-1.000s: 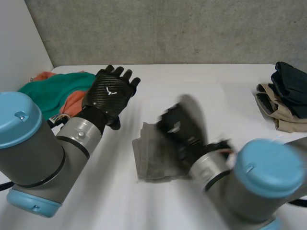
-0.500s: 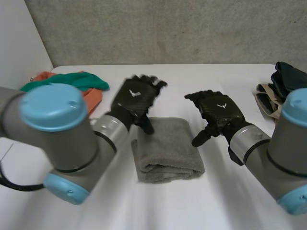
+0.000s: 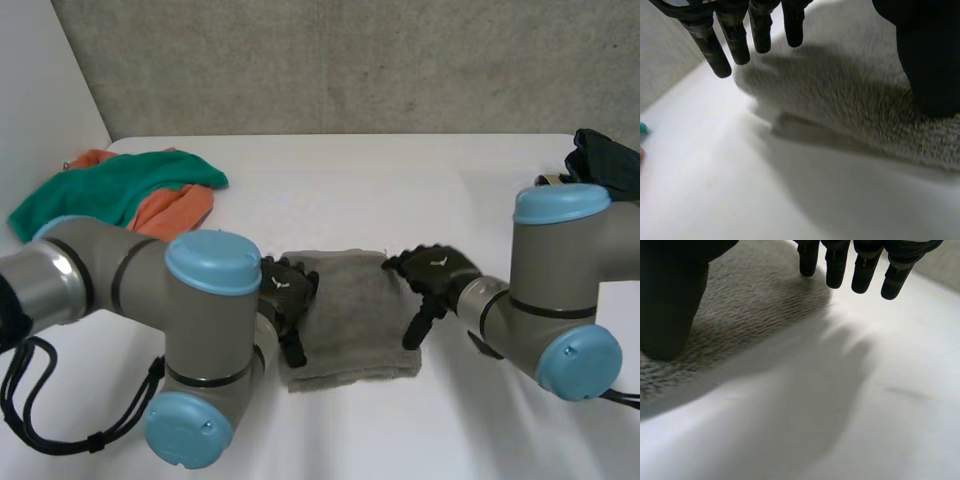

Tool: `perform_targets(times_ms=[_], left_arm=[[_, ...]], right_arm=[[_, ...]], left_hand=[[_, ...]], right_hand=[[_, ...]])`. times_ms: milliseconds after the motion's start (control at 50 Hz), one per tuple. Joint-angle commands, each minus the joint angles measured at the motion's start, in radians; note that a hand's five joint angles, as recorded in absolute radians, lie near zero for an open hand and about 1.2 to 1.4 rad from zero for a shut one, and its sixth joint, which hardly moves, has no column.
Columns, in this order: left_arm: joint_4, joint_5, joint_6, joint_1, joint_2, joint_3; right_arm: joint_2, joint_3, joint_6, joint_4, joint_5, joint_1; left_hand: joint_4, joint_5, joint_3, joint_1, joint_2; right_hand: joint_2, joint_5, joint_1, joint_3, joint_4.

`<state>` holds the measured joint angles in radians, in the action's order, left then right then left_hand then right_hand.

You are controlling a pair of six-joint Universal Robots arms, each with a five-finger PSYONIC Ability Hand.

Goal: Fold the laundry.

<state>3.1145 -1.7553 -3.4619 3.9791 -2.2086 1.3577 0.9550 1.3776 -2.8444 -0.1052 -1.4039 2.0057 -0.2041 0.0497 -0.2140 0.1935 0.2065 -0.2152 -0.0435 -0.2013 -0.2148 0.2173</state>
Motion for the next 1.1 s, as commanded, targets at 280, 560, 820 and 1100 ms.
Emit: perform_targets(times_ms=[280, 560, 820, 1100], left_arm=[[0.049, 0.598, 0.052, 0.086, 0.323, -0.045], [-0.054, 0.711, 0.119, 0.109, 0.320, -0.065], [-0.053, 0.706, 0.119, 0.114, 0.320, -0.063], [-0.051, 0.706, 0.121, 0.129, 0.331, -0.063]], right_arm=[[0.280, 0.534, 0.068, 0.554, -0.029, 0.205], [0.090, 0.500, 0.221, 0.720, -0.040, 0.208], [0.028, 0.410, 0.220, 0.760, -0.035, 0.209], [0.034, 0.230, 0.192, 0.760, -0.060, 0.174]], left_hand=[[-0.012, -0.008, -0.002, 0.023, 0.010], [-0.006, -0.014, 0.003, 0.017, 0.004], [-0.009, -0.011, 0.000, 0.020, 0.007], [-0.001, -0.020, 0.009, 0.011, -0.002]], right_hand=[[0.041, 0.043, 0.027, 0.040, -0.043], [-0.090, -0.087, -0.104, -0.090, 0.088], [-0.357, -0.354, -0.371, -0.357, 0.355], [-1.181, -1.178, -1.195, -1.181, 1.179]])
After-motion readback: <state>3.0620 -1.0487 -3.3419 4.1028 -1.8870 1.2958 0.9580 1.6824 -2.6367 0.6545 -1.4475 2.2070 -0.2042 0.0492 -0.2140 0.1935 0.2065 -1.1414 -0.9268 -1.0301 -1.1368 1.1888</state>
